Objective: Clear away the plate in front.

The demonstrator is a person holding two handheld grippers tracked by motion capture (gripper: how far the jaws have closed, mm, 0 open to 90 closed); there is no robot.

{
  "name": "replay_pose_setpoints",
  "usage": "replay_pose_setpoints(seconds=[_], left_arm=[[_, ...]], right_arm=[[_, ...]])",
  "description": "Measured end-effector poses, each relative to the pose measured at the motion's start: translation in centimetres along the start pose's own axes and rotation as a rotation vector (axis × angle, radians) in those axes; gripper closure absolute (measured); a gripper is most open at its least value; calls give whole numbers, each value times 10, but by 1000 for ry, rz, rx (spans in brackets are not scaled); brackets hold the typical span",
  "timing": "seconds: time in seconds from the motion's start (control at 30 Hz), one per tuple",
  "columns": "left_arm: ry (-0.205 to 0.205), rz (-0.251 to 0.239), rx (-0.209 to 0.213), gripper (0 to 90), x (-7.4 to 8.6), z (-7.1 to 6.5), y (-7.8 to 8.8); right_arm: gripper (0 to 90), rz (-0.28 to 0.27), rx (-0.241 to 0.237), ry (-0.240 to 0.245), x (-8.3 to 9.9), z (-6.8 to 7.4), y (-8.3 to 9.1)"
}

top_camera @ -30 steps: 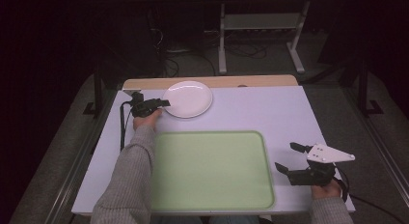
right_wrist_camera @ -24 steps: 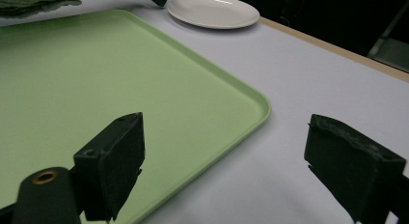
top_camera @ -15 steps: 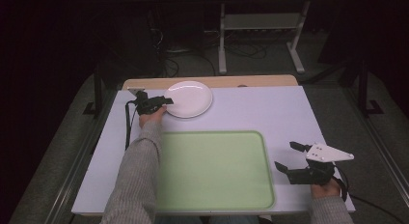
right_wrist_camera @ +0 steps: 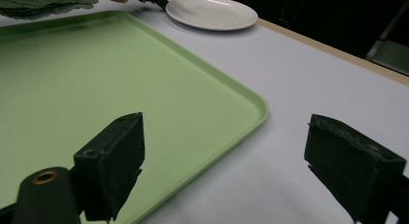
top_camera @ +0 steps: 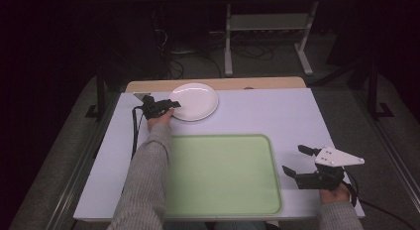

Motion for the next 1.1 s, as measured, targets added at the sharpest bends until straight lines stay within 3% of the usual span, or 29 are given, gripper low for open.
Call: replay_pose_setpoints(seconds=[0.1, 0.17, 0.33, 0.6, 0.73, 1.03, 1.1], left_arm=[[6, -8, -20, 500, 1, 0, 0], [-16, -16, -39, 536, 2, 0, 0], [-21, -30, -55, 696, 3, 5, 0], [8, -45, -63, 787, 5, 9, 0], [25, -38, -44, 805, 4, 12, 0], [108, -74, 60, 857, 4, 17, 2], [110, -78, 62, 861, 4, 16, 3]], right_arm=[[135, -1, 0, -4, 0, 0, 0], [135, 1, 1, -2, 0, 0, 0], [135, -12, 5, -9, -1, -2, 1], [135, -19, 7, -11, -1, -2, 1], [135, -14, 8, -17, -1, -3, 1], [135, -14, 18, -25, 0, -4, 2], [135, -13, 18, -26, 0, -4, 2]])
Point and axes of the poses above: each handheld gripper's, and its own axes: y roughly backward along the jaws, x roughly out of its underside, z roughly to its left, the point moved 3 cm from there along -y, roughly forward along the jaws, and after that the axes turned 10 degrees about -x, right-handed, at the moved point
